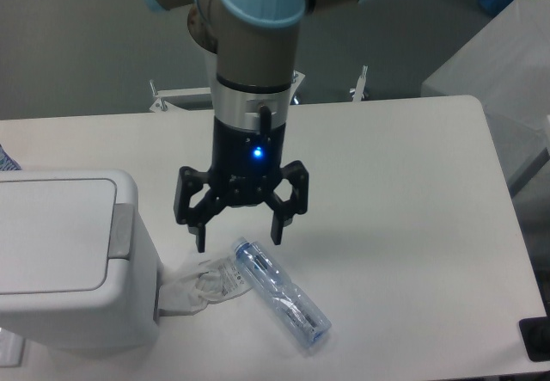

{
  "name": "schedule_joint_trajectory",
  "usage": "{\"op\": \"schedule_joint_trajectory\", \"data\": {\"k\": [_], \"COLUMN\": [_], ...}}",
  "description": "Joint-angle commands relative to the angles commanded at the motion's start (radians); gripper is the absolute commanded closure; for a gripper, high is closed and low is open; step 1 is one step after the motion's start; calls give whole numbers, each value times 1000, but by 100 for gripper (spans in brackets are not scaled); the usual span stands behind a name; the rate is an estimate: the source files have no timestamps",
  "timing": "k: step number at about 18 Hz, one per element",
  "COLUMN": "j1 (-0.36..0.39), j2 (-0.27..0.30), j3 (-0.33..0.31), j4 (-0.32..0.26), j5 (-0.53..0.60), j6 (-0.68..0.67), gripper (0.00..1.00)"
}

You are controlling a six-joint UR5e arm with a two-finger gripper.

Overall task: Open the trash can
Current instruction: 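Lower the gripper onto the trash can lid edge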

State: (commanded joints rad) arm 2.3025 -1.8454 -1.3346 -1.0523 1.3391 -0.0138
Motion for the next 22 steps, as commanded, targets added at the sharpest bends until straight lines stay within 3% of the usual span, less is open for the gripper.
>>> {"op": "schedule_joint_trajectory", "data": {"k": [9,22], "j1": [-26,-74], "j2": [0,8], "j3": [-2,-58], "j4": [0,2], "j5": [2,2], "j6": [-46,-49], "gripper": [0,0]}}
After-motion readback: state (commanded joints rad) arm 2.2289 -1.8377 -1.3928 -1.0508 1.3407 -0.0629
